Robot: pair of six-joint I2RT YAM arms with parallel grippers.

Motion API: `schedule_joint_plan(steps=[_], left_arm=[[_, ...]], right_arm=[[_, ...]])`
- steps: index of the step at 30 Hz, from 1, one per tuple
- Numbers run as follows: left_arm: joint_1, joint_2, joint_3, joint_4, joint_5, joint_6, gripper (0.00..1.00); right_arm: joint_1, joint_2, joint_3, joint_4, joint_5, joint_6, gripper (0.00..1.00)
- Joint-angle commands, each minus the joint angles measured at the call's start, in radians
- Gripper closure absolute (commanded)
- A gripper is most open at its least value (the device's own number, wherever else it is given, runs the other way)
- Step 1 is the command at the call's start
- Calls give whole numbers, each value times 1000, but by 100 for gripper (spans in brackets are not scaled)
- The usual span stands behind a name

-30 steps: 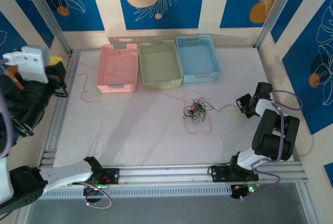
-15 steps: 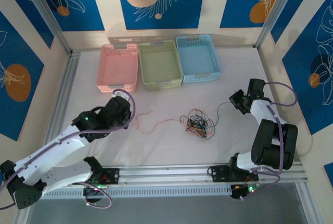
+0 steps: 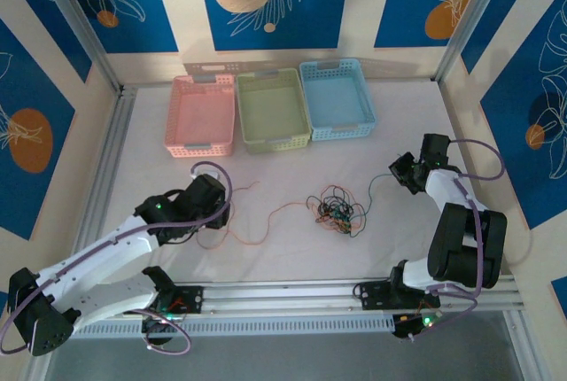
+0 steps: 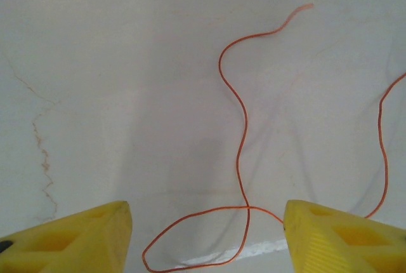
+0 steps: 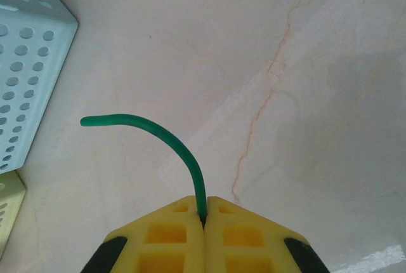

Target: Untangle the cables

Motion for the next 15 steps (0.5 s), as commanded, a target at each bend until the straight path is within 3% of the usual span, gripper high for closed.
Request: schedule_joint_plan(steps=[1,7,11,15], left_arm=[[9,7,86,-53,29,7,33],[-17,97,142,162,335,127,32],[-71,266,215,254,390,212,31],[-83,425,260,407,538,324,31]], right_arm=[[7,6,3,-11,-13,-13,100],[8,15,-2,2,-19,-10,100],[8,19,-6,6,-19,-12,100],[8,26,-8,11,-22,-13,100]])
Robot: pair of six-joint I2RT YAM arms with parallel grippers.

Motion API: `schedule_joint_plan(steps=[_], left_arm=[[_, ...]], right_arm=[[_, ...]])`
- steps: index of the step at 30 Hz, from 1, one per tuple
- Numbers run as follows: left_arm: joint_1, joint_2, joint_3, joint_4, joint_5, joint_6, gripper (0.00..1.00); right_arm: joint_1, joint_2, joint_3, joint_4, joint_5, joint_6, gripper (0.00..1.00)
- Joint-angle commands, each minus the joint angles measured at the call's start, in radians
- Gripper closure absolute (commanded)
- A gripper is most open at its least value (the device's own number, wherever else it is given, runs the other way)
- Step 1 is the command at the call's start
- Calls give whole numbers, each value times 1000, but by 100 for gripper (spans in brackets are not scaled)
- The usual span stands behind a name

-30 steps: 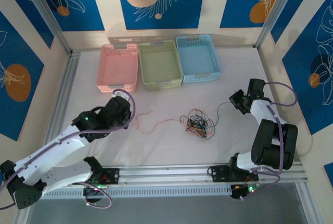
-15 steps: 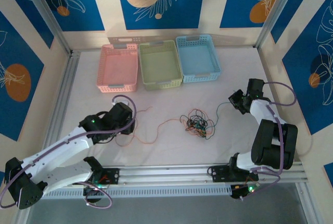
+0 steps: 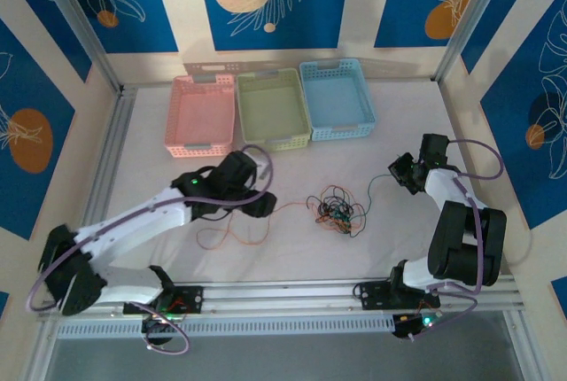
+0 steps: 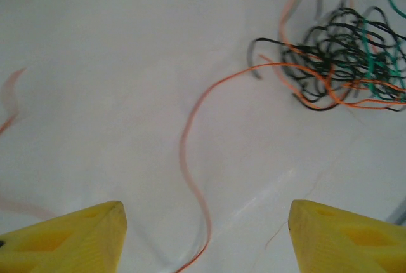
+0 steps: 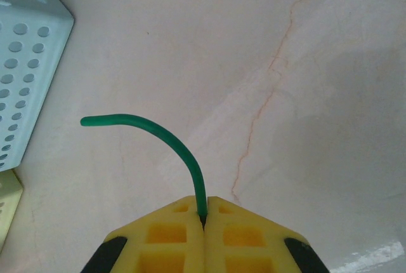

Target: Untangle the cables

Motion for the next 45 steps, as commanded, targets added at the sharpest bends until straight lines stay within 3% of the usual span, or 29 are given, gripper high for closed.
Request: schedule_joint_plan(steps=[1,5,8,11,15,17,19,25,31,34,37,43,45], left_arm=[[-13,101,57,165,183,137,31],[-23,261,154,192,211,229,30],[-19,401,304,93,229,153,33],[-31,472,308,180,287,-60,38],[-49,484,138,503,334,-435,37],[-67,497,93,619,313,-544,37],[-85,523,102,623,285,-598,37],[-107,577,65,696,260,-700,39],[-108,588,17,771,254,-739,47],[-108,580,17,751,234,-726,53],[-108,564,13,735,205,-712,71],[-106,545,5,708,170,-689,73],[-105,529,0,685,135,-669,82]], right_arm=[[4,14,-8,6,-20,-13,100],[6,22,-13,16,-25,-14,100],[6,25,-14,16,-24,-16,100],[2,25,-16,22,-23,-13,100],[3,30,-21,31,-25,-8,100],[3,33,-21,36,-29,-8,100],[6,37,-20,38,-30,-7,100],[4,47,-17,44,-20,-10,100],[3,62,-18,52,-33,-5,100],[3,65,-17,49,-34,-6,100],[2,64,-16,47,-29,-9,100],[-3,79,-15,47,-27,-8,100],[-3,78,-16,47,-26,-10,100]])
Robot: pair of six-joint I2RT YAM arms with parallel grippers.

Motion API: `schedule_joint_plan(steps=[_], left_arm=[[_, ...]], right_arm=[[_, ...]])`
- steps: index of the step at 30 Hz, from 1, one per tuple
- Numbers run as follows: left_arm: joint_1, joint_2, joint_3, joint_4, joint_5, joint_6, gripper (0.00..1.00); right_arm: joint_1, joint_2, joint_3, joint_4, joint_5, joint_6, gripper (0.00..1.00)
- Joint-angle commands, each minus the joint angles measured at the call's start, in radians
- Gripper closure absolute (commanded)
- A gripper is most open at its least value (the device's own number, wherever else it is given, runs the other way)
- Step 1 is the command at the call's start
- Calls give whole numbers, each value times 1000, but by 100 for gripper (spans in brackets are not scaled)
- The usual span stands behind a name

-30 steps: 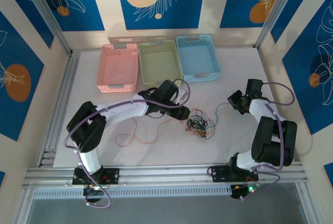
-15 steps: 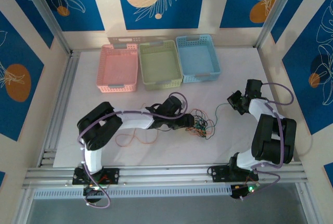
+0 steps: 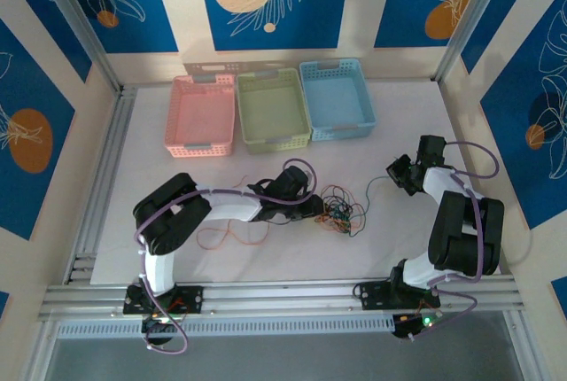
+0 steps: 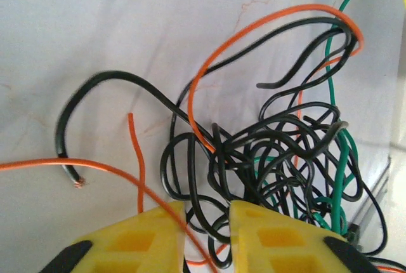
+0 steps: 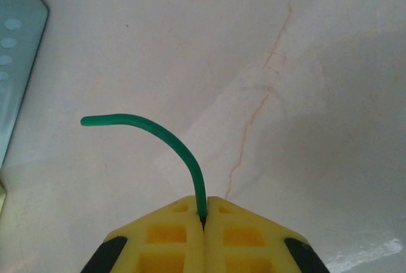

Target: Untangle the cables

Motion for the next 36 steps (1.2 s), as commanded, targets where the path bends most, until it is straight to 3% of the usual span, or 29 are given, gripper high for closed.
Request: schedule_joint_plan(steps=[1,3,7,13,19,26,31,36], left_arm=[[-1,-53,-16,-56,-73,42,88],[8,-74,-26,-58,-91,55,100],[23,-156,-63,-65,-129,93,100],[75,-355,-100,-261,-191,206,100],[237,-671,-147,-551,-203,333,100],[443,-950,-68,-873,-207,463,100],[595,-1028,41,-1031,-229,532,100],[671,-1017,107,-1035,-120,552,100]], right_arm=[[-3,7,-7,2,-14,-11,100],[-3,5,-6,-1,-14,-11,100],[0,3,-8,-1,-12,-15,100],[-9,3,-6,-16,5,-11,100],[-24,-4,-15,-12,10,0,100],[-38,5,-17,-11,2,9,100],[-50,10,-20,-9,-9,14,100],[-55,17,-16,-9,-15,14,100]])
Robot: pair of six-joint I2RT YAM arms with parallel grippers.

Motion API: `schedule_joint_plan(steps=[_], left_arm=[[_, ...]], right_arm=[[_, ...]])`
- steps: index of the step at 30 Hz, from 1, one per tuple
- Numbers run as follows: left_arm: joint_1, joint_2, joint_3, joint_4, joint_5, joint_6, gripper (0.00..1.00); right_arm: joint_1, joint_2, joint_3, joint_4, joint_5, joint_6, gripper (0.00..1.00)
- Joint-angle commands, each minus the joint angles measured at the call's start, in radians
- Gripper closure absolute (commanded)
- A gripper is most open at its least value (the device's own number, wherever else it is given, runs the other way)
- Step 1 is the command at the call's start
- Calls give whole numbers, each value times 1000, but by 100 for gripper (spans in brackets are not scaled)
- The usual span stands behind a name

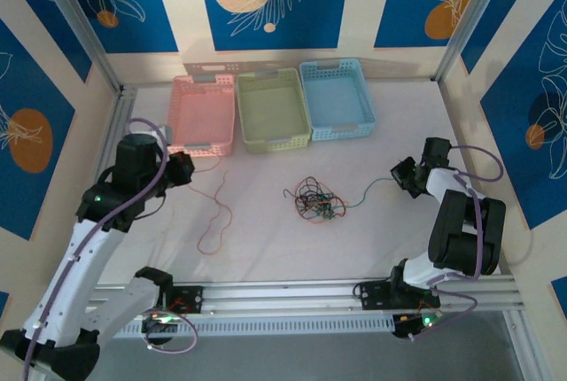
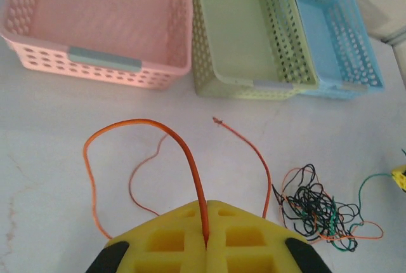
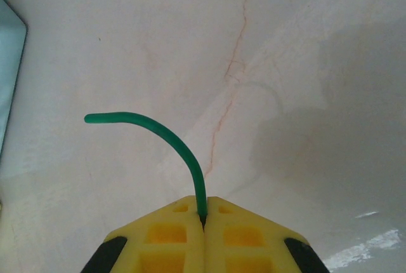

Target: Untangle the cables

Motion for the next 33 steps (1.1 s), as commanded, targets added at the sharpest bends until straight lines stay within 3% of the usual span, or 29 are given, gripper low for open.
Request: schedule_joint_plan(steps=[1,6,9,12,15,18,22,25,27,33], left_arm=[[18,25,44,-51,111,43,100],[18,85,103,-50,229,72,100],[13,88,77,-80,181,71,100],[-5,59,-52,-70,150,35,100],[-106,61,-210,-12,66,-42,100],[-290,117,-309,67,-63,-126,87],[-400,219,-376,153,-137,-193,84],[-446,278,-398,171,-173,-213,75],[-464,304,-413,181,-185,-219,62],[-469,356,-431,218,-184,-206,38]], right_arm=[[-8,14,-10,2,-5,10,100],[-10,13,-13,6,-9,10,100],[-11,13,-14,8,-11,10,100],[-11,19,-9,4,-11,10,100],[-11,25,-5,1,-14,8,100],[-11,29,-8,9,-23,14,100],[-19,37,-7,10,-32,16,100],[-20,38,-7,12,-34,16,100],[-20,40,-5,11,-35,16,100],[-20,43,-3,11,-37,14,100]])
